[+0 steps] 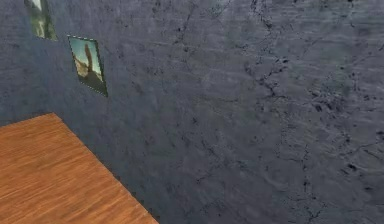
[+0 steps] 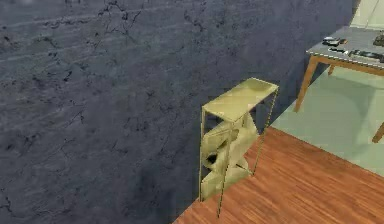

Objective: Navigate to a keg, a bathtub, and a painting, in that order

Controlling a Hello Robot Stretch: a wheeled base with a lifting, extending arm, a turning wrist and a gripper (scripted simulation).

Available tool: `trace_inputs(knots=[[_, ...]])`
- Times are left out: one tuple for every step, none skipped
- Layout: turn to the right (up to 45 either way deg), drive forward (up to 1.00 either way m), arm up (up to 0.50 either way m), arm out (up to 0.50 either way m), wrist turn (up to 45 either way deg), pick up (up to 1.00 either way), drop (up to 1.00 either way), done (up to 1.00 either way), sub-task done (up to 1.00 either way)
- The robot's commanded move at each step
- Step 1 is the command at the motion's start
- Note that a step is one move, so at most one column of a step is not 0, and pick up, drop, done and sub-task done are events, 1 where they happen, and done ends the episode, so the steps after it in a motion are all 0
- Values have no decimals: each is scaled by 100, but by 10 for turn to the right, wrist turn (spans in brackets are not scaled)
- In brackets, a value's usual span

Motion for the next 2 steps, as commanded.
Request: trace_inputs(knots=[[-240,0,0,0,0,0,0,0,0],[0,0,0,0,0,0,0,100,0]])
